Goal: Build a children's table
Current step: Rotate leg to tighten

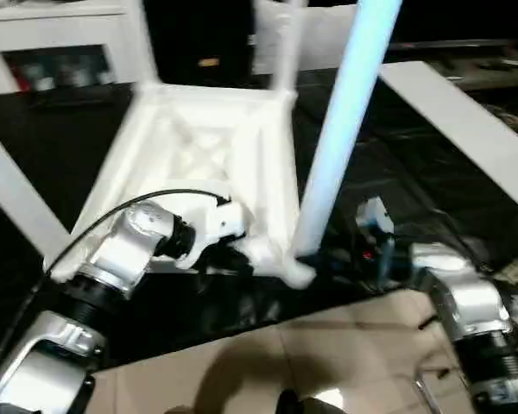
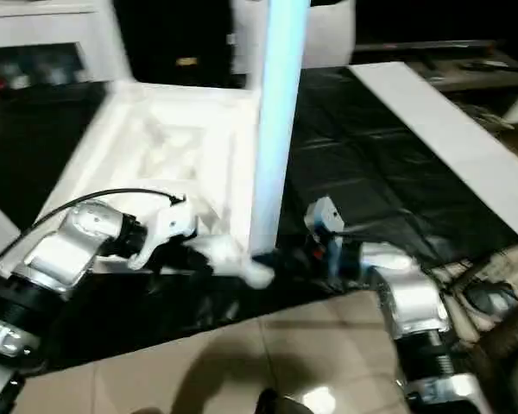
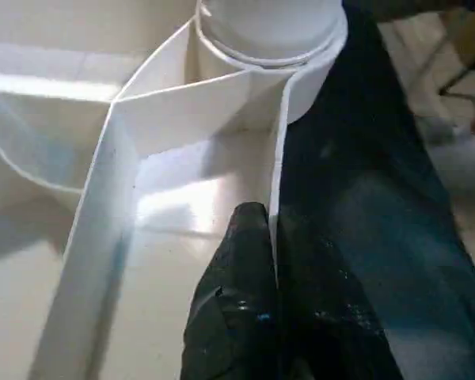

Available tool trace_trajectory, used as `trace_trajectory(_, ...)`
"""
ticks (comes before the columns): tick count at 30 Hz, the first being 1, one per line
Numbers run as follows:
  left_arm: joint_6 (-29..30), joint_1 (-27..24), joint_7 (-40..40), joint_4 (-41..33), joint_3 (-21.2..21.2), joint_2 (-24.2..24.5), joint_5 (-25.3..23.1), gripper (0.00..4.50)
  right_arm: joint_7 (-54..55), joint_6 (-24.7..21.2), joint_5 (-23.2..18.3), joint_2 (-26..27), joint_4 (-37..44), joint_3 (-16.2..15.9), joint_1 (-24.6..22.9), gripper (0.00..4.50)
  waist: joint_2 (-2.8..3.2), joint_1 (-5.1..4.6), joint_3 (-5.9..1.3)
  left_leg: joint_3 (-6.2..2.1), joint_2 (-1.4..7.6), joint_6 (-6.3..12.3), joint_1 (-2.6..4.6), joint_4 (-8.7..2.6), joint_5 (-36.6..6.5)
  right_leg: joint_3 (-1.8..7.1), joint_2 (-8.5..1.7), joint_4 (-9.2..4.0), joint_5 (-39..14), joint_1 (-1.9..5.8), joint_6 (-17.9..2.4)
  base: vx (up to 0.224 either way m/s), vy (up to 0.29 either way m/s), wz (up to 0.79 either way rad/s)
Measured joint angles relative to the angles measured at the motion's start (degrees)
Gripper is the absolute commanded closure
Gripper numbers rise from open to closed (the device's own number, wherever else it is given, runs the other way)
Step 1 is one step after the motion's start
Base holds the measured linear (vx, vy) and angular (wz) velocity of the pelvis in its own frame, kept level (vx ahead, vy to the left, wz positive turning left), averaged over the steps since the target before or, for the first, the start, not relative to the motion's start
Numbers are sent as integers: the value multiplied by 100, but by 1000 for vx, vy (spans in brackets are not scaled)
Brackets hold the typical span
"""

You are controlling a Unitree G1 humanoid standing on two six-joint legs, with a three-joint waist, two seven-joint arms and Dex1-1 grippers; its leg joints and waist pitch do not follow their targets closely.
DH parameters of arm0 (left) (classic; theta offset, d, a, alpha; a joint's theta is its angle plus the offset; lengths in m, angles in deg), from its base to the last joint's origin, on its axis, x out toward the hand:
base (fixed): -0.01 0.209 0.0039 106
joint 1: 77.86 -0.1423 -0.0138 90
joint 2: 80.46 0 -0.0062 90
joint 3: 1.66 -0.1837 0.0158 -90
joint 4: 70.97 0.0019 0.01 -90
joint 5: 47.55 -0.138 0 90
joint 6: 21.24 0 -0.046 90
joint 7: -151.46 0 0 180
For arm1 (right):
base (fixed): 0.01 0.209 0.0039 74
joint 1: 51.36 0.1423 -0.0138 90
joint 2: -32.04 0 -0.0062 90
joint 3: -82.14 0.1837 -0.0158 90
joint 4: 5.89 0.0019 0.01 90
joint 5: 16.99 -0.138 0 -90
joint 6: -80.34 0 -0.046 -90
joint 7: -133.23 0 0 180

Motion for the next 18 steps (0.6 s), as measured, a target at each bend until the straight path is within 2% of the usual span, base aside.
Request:
trace_trajectory(2,270,-5,-345,5,104,-157,-72,450,653,-74,182,304,42,94,-7,261,10,-109,5,-30,64,-6,29,0,-4,-51,20,-55,0,69,1,0,0,0)
trace_trajectory(3,345,-5,-415,4,126,-189,-72,450,830,-97,234,376,83,96,-14,261,9,-142,6,-30,65,-9,35,1,-6,-37,18,-31,-3,68,4,0,0,0)
trace_trajectory(5,512,-4,-734,18,200,-319,-126,450,1417,-186,374,650,154,137,-16,262,-11,-174,18,-12,20,-14,107,-4,-9,51,18,41,-5,61,4,0,0,0)
trace_trajectory(6,567,-2,-894,30,246,-390,-153,450,1729,-212,446,828,166,188,-10,262,6,-196,17,22,-13,-12,128,-4,-9,-6,15,8,-6,61,4,0,0,0)
trace_trajectory(7,618,5,-1063,37,312,-455,-178,450,2095,-239,514,1034,171,245,21,262,33,-209,19,18,4,-10,120,-18,-9,-90,7,-50,-6,63,4,2,11,-18)
trace_trajectory(8,686,34,-1238,48,356,-543,-216,450,2511,-287,589,1243,169,291,75,262,124,-280,25,-47,84,-10,42,-23,-8,-250,16,-177,1,126,13,2,11,-18)
trace_trajectory(9,728,68,-1364,63,362,-600,-250,450,2803,-327,672,1372,168,307,123,262,140,-266,33,-82,157,-24,32,-17,-2,-225,34,-72,-43,112,78,0,0,0)
trace_trajectory(10,752,85,-1463,87,364,-651,-251,450,3040,-358,704,1466,167,328,140,263,67,-273,47,-48,107,-52,77,3,-16,22,27,197,-152,20,172,0,0,0)
trace_trajectory(11,781,87,-1694,130,405,-759,-291,450,3523,-417,784,1753,115,415,200,263,-98,-285,66,34,-52,-81,202,44,-38,310,18,408,-135,-45,18,0,0,0)
trace_trajectory(12,789,91,-1839,161,416,-864,-320,450,3757,-437,797,1812,83,444,244,263,-93,-245,64,66,-95,-73,250,56,-55,350,29,451,-146,-73,-15,76,-5,4)
trace_trajectory(13,790,114,-1970,165,431,-922,-342,450,4001,-449,812,1938,16,502,347,263,-96,-189,66,78,-125,-10,218,60,-89,352,22,430,-152,-95,-18,0,0,0)
trace_trajectory(14,794,148,-2047,166,466,-951,-350,450,4191,-432,834,2016,-28,526,432,207,-67,-166,59,22,-145,62,129,40,-128,285,25,357,-150,-119,-12,55,18,-27)
trace_trajectory(15,799,163,-2177,167,495,-1068,-358,450,4449,-375,899,2140,-66,586,488,193,-15,-149,44,-69,-132,102,44,28,-128,169,38,216,-119,-121,35,16,31,-27)
trace_trajectory(16,799,166,-2263,166,504,-1147,-362,450,4616,-284,939,2213,-91,610,501,193,11,-156,37,-99,-86,112,5,14,-70,116,57,135,-92,-108,64,27,51,-22)
trace_trajectory(17,798,171,-2339,166,506,-1218,-362,450,4742,-184,979,2247,-118,620,499,185,10,-170,40,-109,-52,44,-13,5,-22,126,75,98,-45,-101,51,19,51,0)
trace_trajectory(18,796,171,-2373,166,505,-1237,-358,450,4778,-138,995,2247,-130,619,497,169,0,-172,39,-101,-80,26,-10,8,-28,171,72,98,1,-103,1,0,0,0)
